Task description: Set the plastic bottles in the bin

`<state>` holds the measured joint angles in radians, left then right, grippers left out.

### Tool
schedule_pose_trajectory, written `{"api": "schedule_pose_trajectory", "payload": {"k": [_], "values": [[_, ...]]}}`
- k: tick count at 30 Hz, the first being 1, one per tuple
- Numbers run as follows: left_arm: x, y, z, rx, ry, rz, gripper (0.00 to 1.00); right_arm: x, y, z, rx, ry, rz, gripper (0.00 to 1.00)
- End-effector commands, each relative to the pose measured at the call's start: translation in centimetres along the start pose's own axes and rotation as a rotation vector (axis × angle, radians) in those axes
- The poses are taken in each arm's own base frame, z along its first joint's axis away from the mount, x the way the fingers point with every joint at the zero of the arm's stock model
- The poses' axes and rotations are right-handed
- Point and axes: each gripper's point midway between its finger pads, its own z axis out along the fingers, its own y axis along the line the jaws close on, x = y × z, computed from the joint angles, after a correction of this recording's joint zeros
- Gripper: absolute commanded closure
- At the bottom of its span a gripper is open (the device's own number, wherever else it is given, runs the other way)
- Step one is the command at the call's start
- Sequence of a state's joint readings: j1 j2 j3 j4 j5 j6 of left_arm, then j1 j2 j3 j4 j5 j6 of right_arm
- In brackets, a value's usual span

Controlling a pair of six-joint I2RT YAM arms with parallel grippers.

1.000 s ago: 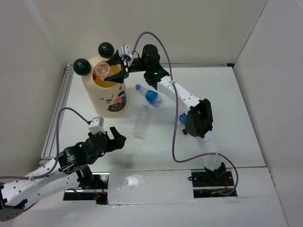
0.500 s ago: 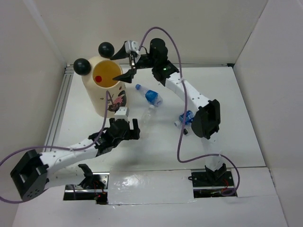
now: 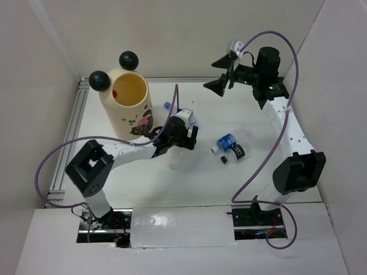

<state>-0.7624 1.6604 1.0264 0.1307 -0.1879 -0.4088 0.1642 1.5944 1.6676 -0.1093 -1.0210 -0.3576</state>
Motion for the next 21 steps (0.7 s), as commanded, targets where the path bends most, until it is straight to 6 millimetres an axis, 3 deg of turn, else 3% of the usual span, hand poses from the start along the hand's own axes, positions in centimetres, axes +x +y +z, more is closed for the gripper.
{"api": "schedule_pose_trajectory", "payload": {"k": [1, 2, 5, 9, 11, 12, 13, 15, 16, 17, 19, 21], "values": [[2.1, 0.3, 1.9, -0.006, 0.117, 0.078, 0.0, 3.5, 1.1, -3.3, 0.049, 0.117, 0.163, 0.0], [4.0, 0.8, 2.6, -0.022, 0.168, 0.086, 0.01, 4.7, 1.7, -4.3, 0.056, 0.14, 0.218, 0.0], [5.5, 1.6, 3.5, -0.074, 0.21, 0.115, 0.01, 6.7, 1.7, -8.2, 0.099, 0.161, 0.295, 0.0], [7.0, 2.3, 4.0, -0.122, 0.268, 0.149, 0.09, 7.6, 2.2, -11.4, 0.147, 0.168, 0.308, 0.0], [7.3, 1.8, 4.0, -0.119, 0.285, 0.159, 0.19, 8.0, 2.7, -12.3, 0.148, 0.169, 0.332, 0.0], [7.3, 1.9, 4.0, -0.118, 0.286, 0.168, 0.32, 8.0, 2.9, -12.8, 0.149, 0.17, 0.317, 0.0], [7.5, 1.3, 4.0, -0.109, 0.287, 0.176, 0.38, 8.5, 2.9, -13.5, 0.156, 0.171, 0.332, 0.0], [6.9, 0.8, 3.3, -0.099, 0.279, 0.18, 0.51, 8.9, 3.4, -14.2, 0.157, 0.179, 0.342, 0.0], [6.8, 0.2, 2.9, -0.088, 0.276, 0.187, 0.61, 9.1, 3.5, -14.9, 0.173, 0.187, 0.345, 0.0], [4.9, -0.3, 2.1, -0.076, 0.236, 0.179, 0.77, 9.2, 3.7, -14.9, 0.163, 0.186, 0.345, 0.0], [3.4, -2.2, 0.4, -0.024, 0.205, 0.184, 0.87, 10.3, 4.3, -15.8, 0.173, 0.209, 0.361, 0.0], [-0.5, -4.0, -2.5, 0.039, 0.11, 0.19, 0.87, 10.9, 5.4, -16.0, 0.157, 0.229, 0.372, 0.02]]}}
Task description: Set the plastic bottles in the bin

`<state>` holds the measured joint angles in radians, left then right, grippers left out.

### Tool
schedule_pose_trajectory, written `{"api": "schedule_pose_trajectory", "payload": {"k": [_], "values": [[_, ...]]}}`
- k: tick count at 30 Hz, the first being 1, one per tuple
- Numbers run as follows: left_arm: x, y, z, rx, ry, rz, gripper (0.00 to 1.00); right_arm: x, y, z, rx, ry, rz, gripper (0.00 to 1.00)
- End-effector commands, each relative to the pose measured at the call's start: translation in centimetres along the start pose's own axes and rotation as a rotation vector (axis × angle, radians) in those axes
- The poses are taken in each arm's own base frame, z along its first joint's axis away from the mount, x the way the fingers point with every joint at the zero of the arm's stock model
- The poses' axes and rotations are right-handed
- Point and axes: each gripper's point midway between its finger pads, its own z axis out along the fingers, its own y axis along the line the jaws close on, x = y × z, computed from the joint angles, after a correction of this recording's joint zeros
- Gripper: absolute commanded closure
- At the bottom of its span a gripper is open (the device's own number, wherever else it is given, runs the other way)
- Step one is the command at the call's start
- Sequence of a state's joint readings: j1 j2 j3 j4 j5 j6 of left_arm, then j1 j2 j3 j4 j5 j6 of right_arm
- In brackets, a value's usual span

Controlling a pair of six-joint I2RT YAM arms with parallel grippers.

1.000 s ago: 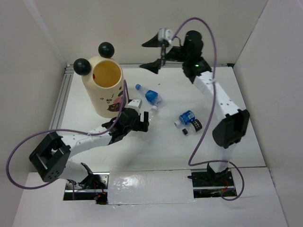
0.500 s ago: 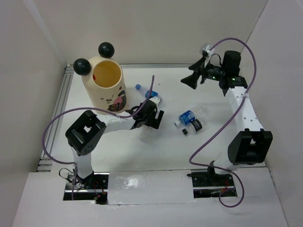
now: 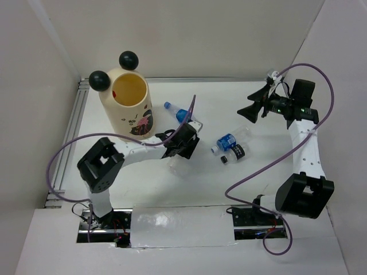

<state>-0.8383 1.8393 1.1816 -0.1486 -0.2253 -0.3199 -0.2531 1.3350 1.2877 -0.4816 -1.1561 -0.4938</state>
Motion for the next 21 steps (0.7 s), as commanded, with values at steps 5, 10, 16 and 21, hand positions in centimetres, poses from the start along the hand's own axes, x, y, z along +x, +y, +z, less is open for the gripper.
{"api": "schedule_pose_trajectory", "payload": {"k": [5, 10, 16, 21], "values": [[-13.4, -1.0, -13.8, 0.086, -0.39, 0.13, 0.87, 4.6, 3.0, -0.6, -0.073, 0.059, -0.013, 0.3], [-20.9, 6.7, -19.3, -0.082, -0.617, 0.197, 0.87, 8.9, 3.5, -0.6, -0.104, 0.138, -0.014, 0.66], [-25.5, 15.2, -24.3, -0.303, -0.837, 0.215, 0.9, 11.2, 4.0, -0.8, -0.126, 0.171, -0.035, 0.56], [-27.0, 18.9, -26.8, -0.399, -0.972, 0.222, 0.93, 12.4, 4.5, -0.8, -0.138, 0.18, -0.02, 0.55]]}}
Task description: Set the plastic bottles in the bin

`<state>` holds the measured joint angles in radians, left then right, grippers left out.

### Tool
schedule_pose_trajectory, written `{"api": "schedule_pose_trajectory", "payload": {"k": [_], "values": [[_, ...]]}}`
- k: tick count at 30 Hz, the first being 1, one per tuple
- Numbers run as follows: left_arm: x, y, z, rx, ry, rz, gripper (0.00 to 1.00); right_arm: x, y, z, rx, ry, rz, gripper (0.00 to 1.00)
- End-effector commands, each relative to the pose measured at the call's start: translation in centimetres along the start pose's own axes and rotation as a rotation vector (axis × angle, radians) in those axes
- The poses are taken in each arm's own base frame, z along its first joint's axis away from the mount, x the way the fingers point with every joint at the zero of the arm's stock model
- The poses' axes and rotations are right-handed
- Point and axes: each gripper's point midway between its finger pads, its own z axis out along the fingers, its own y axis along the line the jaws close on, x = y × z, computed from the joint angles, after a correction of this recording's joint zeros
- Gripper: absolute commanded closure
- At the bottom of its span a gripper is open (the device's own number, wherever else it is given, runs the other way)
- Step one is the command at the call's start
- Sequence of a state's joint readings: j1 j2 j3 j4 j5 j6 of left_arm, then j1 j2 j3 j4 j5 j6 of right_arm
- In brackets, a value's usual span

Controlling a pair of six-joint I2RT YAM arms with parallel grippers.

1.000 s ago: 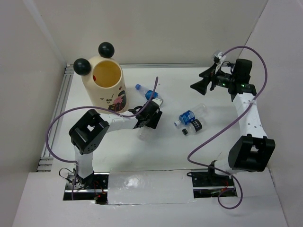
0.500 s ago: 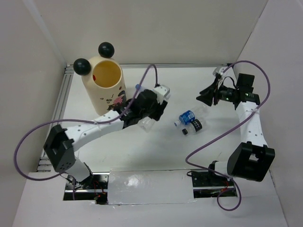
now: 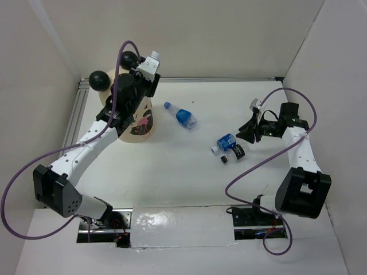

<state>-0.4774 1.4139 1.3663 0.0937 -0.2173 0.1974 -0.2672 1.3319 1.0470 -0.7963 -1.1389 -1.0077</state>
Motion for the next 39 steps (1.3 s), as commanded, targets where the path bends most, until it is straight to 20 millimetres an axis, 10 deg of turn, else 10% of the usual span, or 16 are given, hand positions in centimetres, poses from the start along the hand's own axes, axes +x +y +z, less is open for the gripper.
{"api": "schedule_pose_trajectory", "payload": {"k": [1, 13, 15, 16, 19, 24, 32, 37, 39], "values": [[-4.8, 2.5, -0.4, -0.053, -0.201, 0.061, 0.93, 0.6, 0.4, -0.1, -0.01, 0.009, -0.017, 0.55], [-0.3, 7.5, 0.4, -0.306, -0.29, 0.222, 0.87, 1.8, 0.5, 0.0, -0.037, 0.028, 0.021, 0.47], [0.4, 8.2, 0.5, -0.35, -0.294, 0.225, 0.71, 1.7, 0.5, 0.0, -0.046, 0.023, 0.019, 0.31], [1.6, 8.5, 0.7, -0.357, -0.275, 0.23, 0.64, 1.7, 0.5, 0.0, -0.046, 0.023, 0.02, 0.08], [1.7, 8.6, 0.5, -0.342, -0.269, 0.186, 0.07, 1.8, 0.2, -0.2, -0.02, 0.044, -0.021, 0.0], [-1.1, 6.5, -0.2, -0.263, -0.296, 0.156, 0.0, 1.7, -0.8, 0.9, 0.015, 0.12, -0.045, 0.0], [-7.9, -0.8, -7.7, -0.008, -0.361, -0.013, 0.0, -2.9, -3.2, 10.0, 0.117, 0.143, 0.034, 0.33], [-3.5, -3.8, -13.4, 0.08, -0.238, -0.167, 0.0, -3.8, -4.4, 18.1, 0.181, 0.119, 0.314, 0.03], [1.2, -5.2, -14.9, 0.101, -0.127, -0.214, 0.0, -5.7, -5.4, 19.9, 0.17, 0.072, 0.357, 0.0]]}}
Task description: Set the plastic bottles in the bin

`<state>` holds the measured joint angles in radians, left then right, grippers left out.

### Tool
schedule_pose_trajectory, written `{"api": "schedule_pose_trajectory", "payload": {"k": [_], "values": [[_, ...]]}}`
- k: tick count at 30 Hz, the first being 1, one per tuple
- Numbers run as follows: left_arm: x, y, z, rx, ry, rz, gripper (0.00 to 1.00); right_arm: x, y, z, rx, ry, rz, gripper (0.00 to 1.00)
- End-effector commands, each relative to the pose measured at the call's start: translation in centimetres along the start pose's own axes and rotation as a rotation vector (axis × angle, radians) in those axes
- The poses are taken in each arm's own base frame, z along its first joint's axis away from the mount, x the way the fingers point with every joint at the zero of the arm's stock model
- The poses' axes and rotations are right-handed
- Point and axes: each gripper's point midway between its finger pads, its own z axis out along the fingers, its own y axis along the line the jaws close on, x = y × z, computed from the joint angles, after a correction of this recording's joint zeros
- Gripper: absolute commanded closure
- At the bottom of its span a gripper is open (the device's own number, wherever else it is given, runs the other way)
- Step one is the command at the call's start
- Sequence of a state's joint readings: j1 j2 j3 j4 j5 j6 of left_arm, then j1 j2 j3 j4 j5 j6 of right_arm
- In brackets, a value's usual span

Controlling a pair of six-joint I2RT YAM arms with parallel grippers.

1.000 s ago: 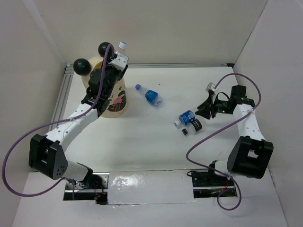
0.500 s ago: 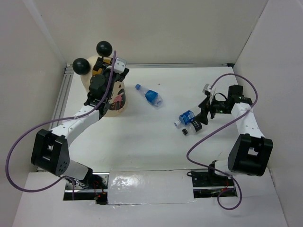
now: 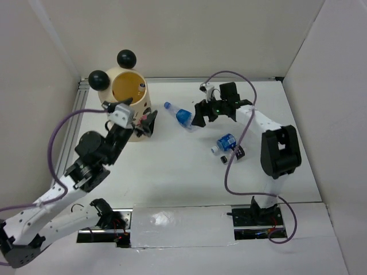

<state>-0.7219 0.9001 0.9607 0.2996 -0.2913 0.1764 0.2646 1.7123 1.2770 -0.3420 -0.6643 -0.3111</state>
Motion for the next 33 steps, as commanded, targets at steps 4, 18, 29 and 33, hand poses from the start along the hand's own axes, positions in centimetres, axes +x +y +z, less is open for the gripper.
{"api": "schedule_pose_trajectory", "payload": {"k": [4, 18, 29, 33], "values": [[9.3, -1.9, -8.7, -0.038, 0.302, -0.22, 0.0, -5.8, -5.9, 5.5, 0.156, -0.151, 0.262, 0.0], [16.5, -2.3, -15.1, -0.129, 0.52, -0.395, 0.0, -0.7, -4.6, 14.0, 0.106, 0.015, 0.122, 0.36], [18.4, -3.2, -16.0, -0.129, 0.555, -0.451, 0.0, -11.8, 0.3, 3.8, 0.049, -0.081, -0.289, 0.84], [17.6, -2.9, -16.1, -0.128, 0.523, -0.471, 0.0, -16.7, 3.9, -0.1, 0.175, -0.136, -0.559, 0.84]]}}
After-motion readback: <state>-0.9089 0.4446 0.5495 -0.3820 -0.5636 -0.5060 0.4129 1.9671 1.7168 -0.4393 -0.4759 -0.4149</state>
